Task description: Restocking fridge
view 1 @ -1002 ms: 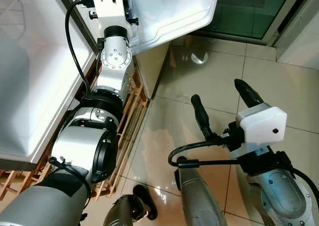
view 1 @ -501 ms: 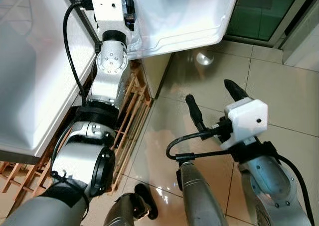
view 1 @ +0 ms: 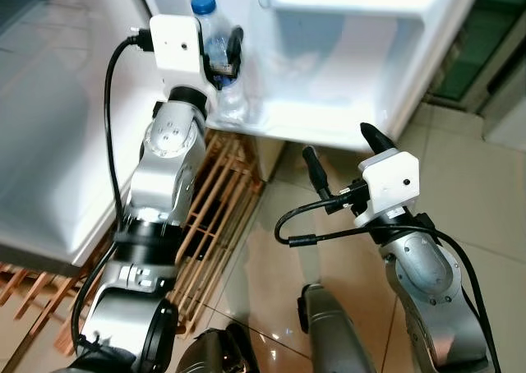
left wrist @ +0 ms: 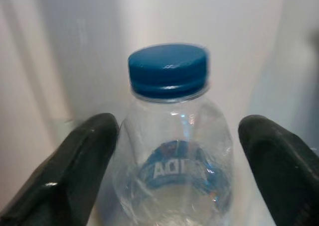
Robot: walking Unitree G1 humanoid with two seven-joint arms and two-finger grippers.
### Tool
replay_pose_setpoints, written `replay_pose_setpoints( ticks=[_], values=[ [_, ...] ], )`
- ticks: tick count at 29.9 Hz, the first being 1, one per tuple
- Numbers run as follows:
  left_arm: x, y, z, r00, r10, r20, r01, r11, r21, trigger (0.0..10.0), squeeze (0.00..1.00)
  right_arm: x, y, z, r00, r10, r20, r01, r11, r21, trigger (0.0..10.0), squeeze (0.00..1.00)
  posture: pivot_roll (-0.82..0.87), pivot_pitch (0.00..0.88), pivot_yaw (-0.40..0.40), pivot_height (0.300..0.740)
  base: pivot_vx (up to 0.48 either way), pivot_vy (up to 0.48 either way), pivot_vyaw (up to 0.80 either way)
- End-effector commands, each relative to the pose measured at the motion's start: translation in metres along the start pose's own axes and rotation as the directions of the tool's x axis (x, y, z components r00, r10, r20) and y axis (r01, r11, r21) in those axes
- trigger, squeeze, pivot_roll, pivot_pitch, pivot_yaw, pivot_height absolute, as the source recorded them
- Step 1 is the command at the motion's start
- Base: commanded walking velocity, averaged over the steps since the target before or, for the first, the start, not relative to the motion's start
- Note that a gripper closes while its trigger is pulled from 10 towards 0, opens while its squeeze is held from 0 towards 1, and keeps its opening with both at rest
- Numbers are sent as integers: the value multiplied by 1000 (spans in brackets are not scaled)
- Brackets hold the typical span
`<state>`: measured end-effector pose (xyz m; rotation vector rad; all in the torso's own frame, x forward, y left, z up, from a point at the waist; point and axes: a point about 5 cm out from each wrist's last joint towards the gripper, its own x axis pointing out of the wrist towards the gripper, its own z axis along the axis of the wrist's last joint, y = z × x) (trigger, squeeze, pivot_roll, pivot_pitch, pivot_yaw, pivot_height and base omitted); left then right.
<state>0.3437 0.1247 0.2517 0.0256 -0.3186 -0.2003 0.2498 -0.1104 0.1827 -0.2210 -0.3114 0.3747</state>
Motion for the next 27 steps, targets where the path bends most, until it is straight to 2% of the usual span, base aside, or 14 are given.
replay_pose_setpoints(
  ticks=[1, 6, 7, 8, 11, 13, 16, 17, 19, 21, 22, 24, 25, 27],
  values=[
    [-14, 14, -3, 999, 11, -34, -10, 1000, 21, 10000, 1000, 1, 2, -2, 1000, 21, 16, -21, 1000, 14, 10000, 0, -176, 54, 114, 716, 0, 0, 0],
    [-48, 29, -20, 992, -35, -124, 43, 997, 62, 10000, 1000, 5, 1, -10, 999, 37, 20, -37, 999, 17, 10000, 0, -129, 31, 93, 716, 0, 0, 0],
    [-52, 30, -22, 990, -44, -137, 53, 997, 59, 10000, 396, 5, 1, -11, 999, 40, 21, -40, 999, 18, 10000, 0, -121, 25, 88, 716, 0, 0, 0],
    [-58, 31, -26, 987, -53, -150, 61, 997, 49, 10000, 0, 7, 2, -11, 999, 49, 25, -49, 999, 23, 10000, 0, -108, 16, 76, 716, 0, 0, 0],
    [-67, 33, -33, 984, -69, -162, 76, 996, 37, 10000, 0, 10, 6, -11, 997, 67, 39, -68, 997, 35, 10000, 0, -100, 5, 66, 716, 0, 0, 0],
    [-78, 35, -43, 979, -79, -189, 78, 997, -12, 10000, 0, 16, 10, -8, 995, 84, 63, -87, 995, 45, 10000, 0, -92, 0, 51, 716, 0, 0, 0],
    [-88, 33, -53, 971, -90, -222, 88, 996, -16, 10000, 0, 17, 9, -11, 994, 88, 62, -91, 995, 52, 10000, 0, -92, 0, 45, 716, 0, 0, 0],
    [-96, 30, -61, 965, -81, -248, 81, 997, -11, 10000, 0, 14, 6, -19, 998, 61, 26, -64, 994, 91, 10000, 0, -96, 0, 43, 716, 0, 0, 0],
    [-98, 29, -63, 964, -82, -252, 81, 997, -16, 10000, 0, 13, 4, -21, 999, 49, 13, -50, 993, 109, 10000, 0, -96, 0, 43, 716, 0, 0, 0],
    [-105, 29, -67, 963, -44, -265, 47, 999, 6, 10000, 0, 3, -1, -31, 999, 18, -36, -13, 991, 133, 10000, 0, -112, 0, 46, 716, 0, 0, 0],
    [-112, 32, -70, 962, 19, -271, -10, 999, 34, 10000, 0, -7, -6, -42, 996, -4, -86, 16, 991, 136, 10000, 0, -128, 0, 48, 716, 0, 0, 0],
    [-115, 34, -71, 962, 43, -270, -33, 998, 44, 10000, 0, -11, -8, -46, 995, -9, -102, 22, 991, 131, 10000, 0, -128, 0, 48, 716, 0, 0, 0],
    [-122, 37, -76, 952, 114, -283, -106, 993, 42, 10000, 0, -23, -12, -57, 986, -33, -161, 55, 989, 135, 10000, 0, -141, 0, 38, 716, 0, 0, 0],
    [-124, 38, -77, 948, 132, -289, -127, 991, 37, 10000, 0, -27, -13, -60, 982, -45, -181, 71, 987, 143, 10000, 0, -141, 0, 38, 716, 0, 0, 0]
  ],
)
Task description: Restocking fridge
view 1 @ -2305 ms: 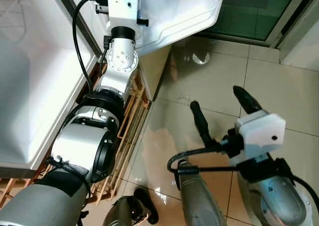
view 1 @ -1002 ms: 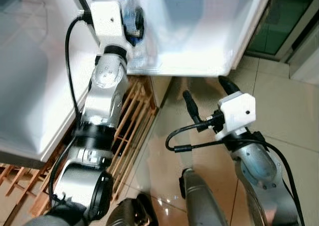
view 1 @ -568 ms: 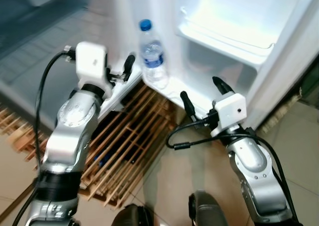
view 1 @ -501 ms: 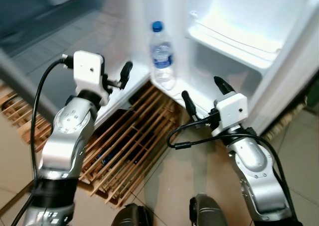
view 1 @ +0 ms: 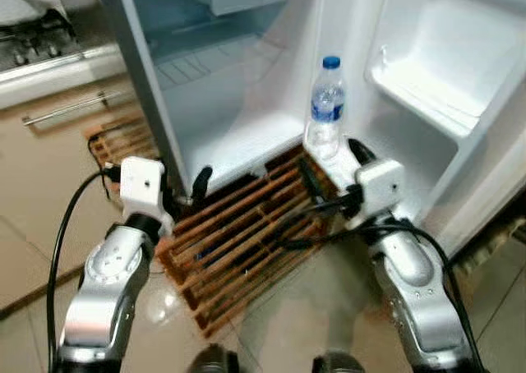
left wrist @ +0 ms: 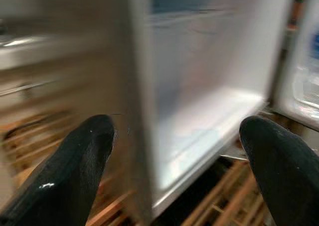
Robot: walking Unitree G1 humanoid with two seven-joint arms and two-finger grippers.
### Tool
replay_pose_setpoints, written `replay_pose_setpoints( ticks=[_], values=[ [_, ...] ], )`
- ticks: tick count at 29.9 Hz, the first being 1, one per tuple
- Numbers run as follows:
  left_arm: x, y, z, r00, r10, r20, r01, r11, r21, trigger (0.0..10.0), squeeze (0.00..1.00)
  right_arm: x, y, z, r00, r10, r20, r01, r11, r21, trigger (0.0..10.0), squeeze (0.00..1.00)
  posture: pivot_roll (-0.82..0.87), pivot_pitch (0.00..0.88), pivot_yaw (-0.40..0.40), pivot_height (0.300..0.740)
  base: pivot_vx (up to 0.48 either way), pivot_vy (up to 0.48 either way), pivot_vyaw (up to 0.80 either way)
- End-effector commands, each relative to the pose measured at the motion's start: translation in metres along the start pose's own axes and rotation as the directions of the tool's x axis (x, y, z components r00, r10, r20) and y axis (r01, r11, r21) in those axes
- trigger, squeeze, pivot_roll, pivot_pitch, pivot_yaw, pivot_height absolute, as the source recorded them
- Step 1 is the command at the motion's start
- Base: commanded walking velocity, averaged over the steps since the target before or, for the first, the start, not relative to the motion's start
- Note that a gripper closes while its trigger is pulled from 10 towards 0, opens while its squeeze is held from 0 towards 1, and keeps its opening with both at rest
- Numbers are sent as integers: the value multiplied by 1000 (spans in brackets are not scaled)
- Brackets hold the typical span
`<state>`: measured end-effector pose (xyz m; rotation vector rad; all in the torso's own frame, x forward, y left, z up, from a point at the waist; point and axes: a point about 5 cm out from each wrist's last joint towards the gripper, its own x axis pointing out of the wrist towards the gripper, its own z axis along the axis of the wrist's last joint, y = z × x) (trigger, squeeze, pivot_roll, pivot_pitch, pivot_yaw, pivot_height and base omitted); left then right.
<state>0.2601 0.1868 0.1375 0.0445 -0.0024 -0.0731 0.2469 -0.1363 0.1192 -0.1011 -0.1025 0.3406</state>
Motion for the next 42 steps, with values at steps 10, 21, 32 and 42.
replay_pose_setpoints(
  ticks=[10, 21, 32, 42],
  values=[
    [-4, -5, -3, 996, 79, 45, -79, 997, 0, 10000, 0, -1, -13, -11, 997, -27, -70, 30, 999, 37, 10000, 0, -161, 13, 15, 716, 0, 0, 0],
    [12, -13, 8, 992, 94, 84, -96, 995, 15, 10000, 0, 6, -14, -9, 997, -35, -74, 39, 998, 50, 10000, 0, -177, 23, 15, 716, -131, 0, 0],
    [16, -20, 12, 992, 60, 109, -59, 998, -7, 10000, 0, 4, -10, -14, 996, -27, -88, 30, 999, 33, 10000, 0, -184, 27, 33, 716, -262, 0, 0],
    [25, -13, -3, 998, 61, 35, -60, 998, -9, 10000, 0, -33, -38, -57, 951, -109, -289, 105, 994, -30, 10000, 0, -203, 28, 43, 716, 0, 0, 0]
  ],
)
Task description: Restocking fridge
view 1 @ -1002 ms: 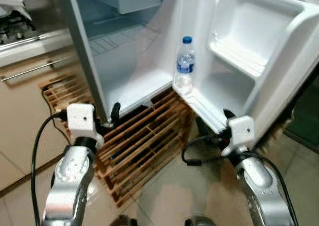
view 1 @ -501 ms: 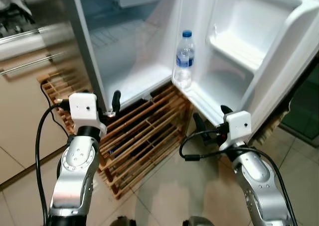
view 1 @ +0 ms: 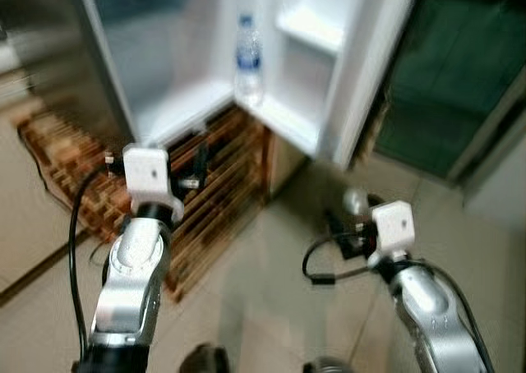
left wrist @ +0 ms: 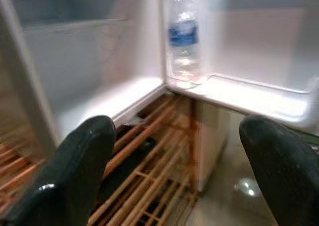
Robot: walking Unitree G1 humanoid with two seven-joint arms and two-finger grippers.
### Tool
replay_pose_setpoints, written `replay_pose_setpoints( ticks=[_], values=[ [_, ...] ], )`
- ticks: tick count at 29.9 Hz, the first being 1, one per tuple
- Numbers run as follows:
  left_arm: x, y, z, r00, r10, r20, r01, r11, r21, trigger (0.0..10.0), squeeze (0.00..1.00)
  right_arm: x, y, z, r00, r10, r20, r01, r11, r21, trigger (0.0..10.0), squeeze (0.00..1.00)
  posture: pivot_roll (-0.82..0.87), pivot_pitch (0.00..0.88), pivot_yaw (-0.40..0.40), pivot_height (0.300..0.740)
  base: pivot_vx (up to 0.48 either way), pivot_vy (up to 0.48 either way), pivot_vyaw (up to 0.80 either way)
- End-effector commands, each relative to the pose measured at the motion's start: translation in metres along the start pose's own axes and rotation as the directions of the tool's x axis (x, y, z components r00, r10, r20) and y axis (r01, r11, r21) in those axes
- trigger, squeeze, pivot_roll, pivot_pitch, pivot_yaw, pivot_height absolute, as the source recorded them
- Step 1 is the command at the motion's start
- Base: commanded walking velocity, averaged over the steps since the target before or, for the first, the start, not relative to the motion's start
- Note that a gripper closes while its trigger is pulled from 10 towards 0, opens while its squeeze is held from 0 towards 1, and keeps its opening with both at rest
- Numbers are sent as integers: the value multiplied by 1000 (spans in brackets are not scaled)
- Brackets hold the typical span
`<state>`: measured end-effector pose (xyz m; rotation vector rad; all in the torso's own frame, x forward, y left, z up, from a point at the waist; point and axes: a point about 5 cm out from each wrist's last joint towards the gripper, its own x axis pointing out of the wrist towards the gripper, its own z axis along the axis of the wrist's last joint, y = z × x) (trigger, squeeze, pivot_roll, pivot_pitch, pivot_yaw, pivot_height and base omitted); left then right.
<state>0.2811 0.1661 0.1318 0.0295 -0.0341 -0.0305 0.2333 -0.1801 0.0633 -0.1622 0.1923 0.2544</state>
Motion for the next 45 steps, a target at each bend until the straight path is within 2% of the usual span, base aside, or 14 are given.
replay_pose_setpoints(
  ticks=[1, 3, 9, 14, 25, 26, 28, 30, 32, 37, 38, 41, 43, 45],
  values=[
    [3, 6, 2, 1000, 17, 4, -17, 1000, 6, 10000, 0, 0, -8, 0, 999, -41, 8, 41, 999, 7, 10000, 0, -203, 28, 43, 716, 0, 0, 0],
    [4, 10, -1, 1000, 26, -6, -26, 1000, 16, 10000, 0, -5, -19, -2, 994, -109, 0, 109, 994, 19, 10000, 0, -210, 30, 48, 716, 0, 0, 0],
    [5, 10, -5, 998, 53, -20, -52, 998, 19, 10000, 0, 1, -19, 11, 990, -132, 56, 132, 991, 8, 10000, 0, -217, 25, 50, 716, 0, -372, 452],
    [6, 11, -4, 998, 65, -16, -64, 998, 21, 10000, 0, 3, -18, 11, 990, -127, 62, 127, 992, 7, 10000, 0, -215, 25, 49, 716, 0, -469, 691],
    [15, 14, -7, 994, 105, -36, -105, 994, 6, 10000, 0, -1, -28, 4, 984, -172, 37, 172, 985, -20, 10000, 0, -220, 23, 51, 716, 0, -467, 676],
    [17, 14, -7, 993, 113, -39, -112, 994, 6, 10000, 0, -6, -39, 0, 974, -224, 20, 225, 974, -27, 10000, 0, -223, 20, 53, 716, 262, -398, 0],
    [17, 14, -8, 993, 115, -40, -115, 993, 8, 10000, 0, -8, -44, -2, 968, -249, 10, 249, 968, -27, 10000, 0, -229, 21, 57, 716, 276, -390, 0],
    [19, 13, -10, 992, 112, -51, -112, 994, 7, 10000, 0, -12, -67, -4, 931, -364, -11, 364, 931, -11, 10000, 0, -234, 22, 60, 716, 124, 0, 0],
    [19, 12, -10, 992, 111, -53, -111, 994, 6, 10000, 0, -13, -73, -4, 917, -398, -19, 398, 917, -3, 10000, 0, -234, 22, 60, 716, 0, 0, 0],
    [23, 15, -9, 992, 114, -46, -113, 993, 22, 10000, 0, -26, -150, 16, 760, -650, 7, 650, 760, -6, 10000, 0, -233, 23, 71, 716, 0, 0, 0],
    [24, 15, -8, 992, 115, -41, -114, 993, 25, 10000, 0, -28, -158, 21, 744, -668, 16, 668, 744, -4, 10000, 0, -233, 23, 71, 716, 0, 0, 0],
    [25, 17, -6, 993, 116, -30, -115, 992, 51, 10000, 0, -31, -178, 43, 731, -677, 87, 678, 735, 28, 10000, 0, -229, 22, 71, 716, 0, 0, 0],
    [26, 17, -6, 993, 118, -30, -116, 992, 54, 10000, 0, -31, -180, 50, 734, -669, 116, 670, 741, 40, 10000, 0, -229, 21, 71, 716, 0, 0, 0],
    [28, 16, -3, 993, 115, -12, -114, 993, 42, 10000, 0, -30, -174, 71, 753, -625, 207, 626, 777, 65, 10000, 0, -240, 23, 75, 716, 0, 0, 0]
  ],
)
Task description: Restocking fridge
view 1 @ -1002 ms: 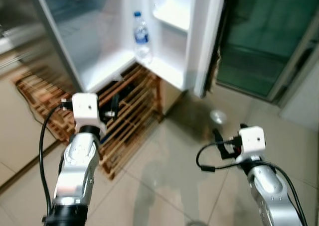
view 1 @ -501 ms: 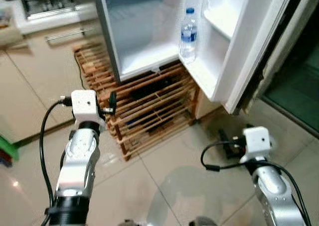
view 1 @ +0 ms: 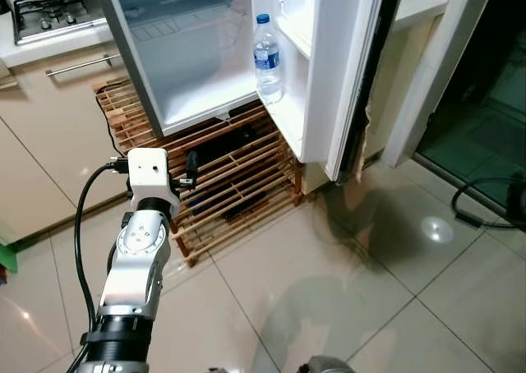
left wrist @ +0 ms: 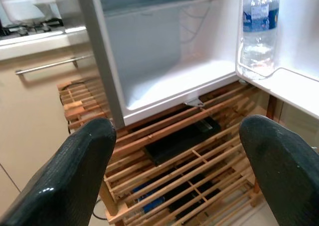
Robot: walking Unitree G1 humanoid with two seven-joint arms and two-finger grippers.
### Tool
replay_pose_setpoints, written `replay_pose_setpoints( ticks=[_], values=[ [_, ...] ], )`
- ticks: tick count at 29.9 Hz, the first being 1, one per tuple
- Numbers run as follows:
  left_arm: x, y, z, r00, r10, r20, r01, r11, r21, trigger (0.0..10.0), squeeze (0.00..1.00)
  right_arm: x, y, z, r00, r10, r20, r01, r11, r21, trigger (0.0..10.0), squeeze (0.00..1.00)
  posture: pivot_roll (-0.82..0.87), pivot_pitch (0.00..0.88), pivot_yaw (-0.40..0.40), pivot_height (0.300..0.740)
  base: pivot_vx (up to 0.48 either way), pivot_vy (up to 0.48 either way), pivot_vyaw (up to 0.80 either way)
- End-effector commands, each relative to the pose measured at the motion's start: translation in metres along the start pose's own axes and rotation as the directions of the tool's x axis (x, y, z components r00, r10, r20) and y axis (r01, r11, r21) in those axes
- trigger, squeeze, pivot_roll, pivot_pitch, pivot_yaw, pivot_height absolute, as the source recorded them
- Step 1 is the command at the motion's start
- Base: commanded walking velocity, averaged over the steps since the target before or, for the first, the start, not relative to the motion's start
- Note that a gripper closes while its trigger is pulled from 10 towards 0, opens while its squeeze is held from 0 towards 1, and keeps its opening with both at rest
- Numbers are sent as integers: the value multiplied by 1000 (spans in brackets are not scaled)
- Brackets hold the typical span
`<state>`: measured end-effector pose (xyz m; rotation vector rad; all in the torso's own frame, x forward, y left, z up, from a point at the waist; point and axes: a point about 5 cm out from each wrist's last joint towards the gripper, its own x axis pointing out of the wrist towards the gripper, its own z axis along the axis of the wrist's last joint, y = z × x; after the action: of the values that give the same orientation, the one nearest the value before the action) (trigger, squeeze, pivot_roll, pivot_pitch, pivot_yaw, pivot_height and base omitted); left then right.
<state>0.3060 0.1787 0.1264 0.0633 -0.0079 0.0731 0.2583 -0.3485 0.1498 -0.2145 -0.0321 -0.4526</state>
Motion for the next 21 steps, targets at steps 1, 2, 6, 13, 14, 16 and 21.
replay_pose_setpoints(
  ticks=[1, 2, 6, 13, 14, 16, 21],
  values=[
    [4, 2, 5, 1000, 12, 18, -12, 1000, -4, 10000, 0, 1, 10, 16, 996, 49, 69, -52, 998, 32, 10000, 0, -240, 23, 75, 716, 0, 0, 0],
    [4, 1, 6, 1000, 8, 21, -8, 1000, -14, 10000, 0, 0, 12, 17, 996, 58, 71, -61, 998, 32, 10000, 0, -248, 24, 79, 716, 0, 0, 0],
    [7, -4, 9, 999, -3, 36, 4, 999, -37, 10000, 0, -1, 17, 16, 995, 74, 72, -77, 996, 44, 10000, 0, -254, 23, 84, 716, 178, 0, 0],
    [8, -3, 13, 999, 20, 46, -18, 999, -48, 10000, 0, 2, 20, 20, 992, 93, 79, -97, 994, 46, 10000, 0, -251, 23, 80, 716, 435, 0, 0],
    [8, -2, 13, 999, 26, 48, -23, 998, -51, 10000, 0, 3, 21, 21, 992, 98, 82, -102, 994, 43, 10000, 0, -251, 23, 80, 716, 431, 0, 0],
    [7, 2, 13, 997, 59, 45, -56, 996, -63, 10000, 0, 4, 22, 24, 990, 108, 89, -112, 993, 40, 10000, 0, -248, 24, 76, 716, 412, 126, 0],
    [7, 4, 12, 996, 76, 38, -74, 995, -67, 10000, 0, 6, 24, 28, 987, 122, 102, -126, 991, 38, 10000, 0, -246, 24, 72, 716, 398, 266, 0]
  ],
)
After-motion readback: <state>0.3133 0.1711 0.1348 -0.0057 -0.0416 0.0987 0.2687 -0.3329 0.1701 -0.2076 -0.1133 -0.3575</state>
